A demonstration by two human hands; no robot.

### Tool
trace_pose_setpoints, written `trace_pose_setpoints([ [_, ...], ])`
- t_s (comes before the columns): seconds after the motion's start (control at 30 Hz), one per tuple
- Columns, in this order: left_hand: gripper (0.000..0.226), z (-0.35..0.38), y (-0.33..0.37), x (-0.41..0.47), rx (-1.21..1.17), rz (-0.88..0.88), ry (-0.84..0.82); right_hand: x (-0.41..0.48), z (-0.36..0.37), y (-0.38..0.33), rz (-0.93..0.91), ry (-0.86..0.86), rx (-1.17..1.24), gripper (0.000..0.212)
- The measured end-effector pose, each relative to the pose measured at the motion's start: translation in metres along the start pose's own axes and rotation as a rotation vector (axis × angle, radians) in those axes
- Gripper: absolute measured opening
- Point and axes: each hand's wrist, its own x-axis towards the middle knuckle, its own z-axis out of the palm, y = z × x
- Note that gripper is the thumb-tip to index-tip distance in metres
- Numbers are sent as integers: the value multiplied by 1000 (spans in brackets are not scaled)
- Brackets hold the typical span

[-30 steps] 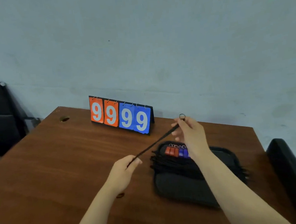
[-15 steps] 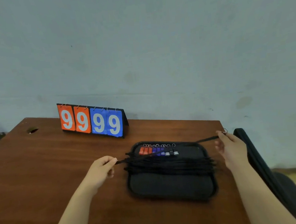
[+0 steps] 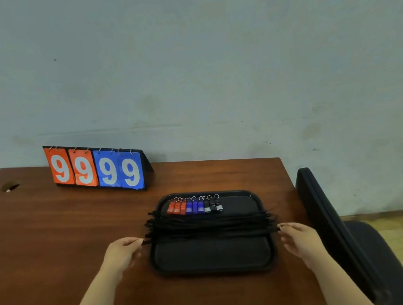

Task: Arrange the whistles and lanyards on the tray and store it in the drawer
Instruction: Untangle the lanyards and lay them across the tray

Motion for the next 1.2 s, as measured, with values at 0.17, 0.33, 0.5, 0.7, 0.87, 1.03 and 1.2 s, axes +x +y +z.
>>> trace_pose_setpoints([
  [0.17,10,14,-19,17,80,-80,61,5,6,20,58,27,-77,6],
  [0.33,9,23,-25,32,131,-94,136,16,12,23,114,34,-135,6],
  [0.5,9,26,-24,43,145,-140,133,25,15,26,113,41,-138,7],
  [0.7,14,34,-22,48,80,-161,138,34,17,26,142,48,-123,6],
  [0.87,17,37,-22,48,48,-139,144,37,18,27,136,67,-156,10],
  [1.03,21,36,-22,47,47,-153,166,36,18,29,122,101,-148,22],
  [1.2,31,25,-29,43,79,-225,237,24,5,29,148,199,-140,16],
])
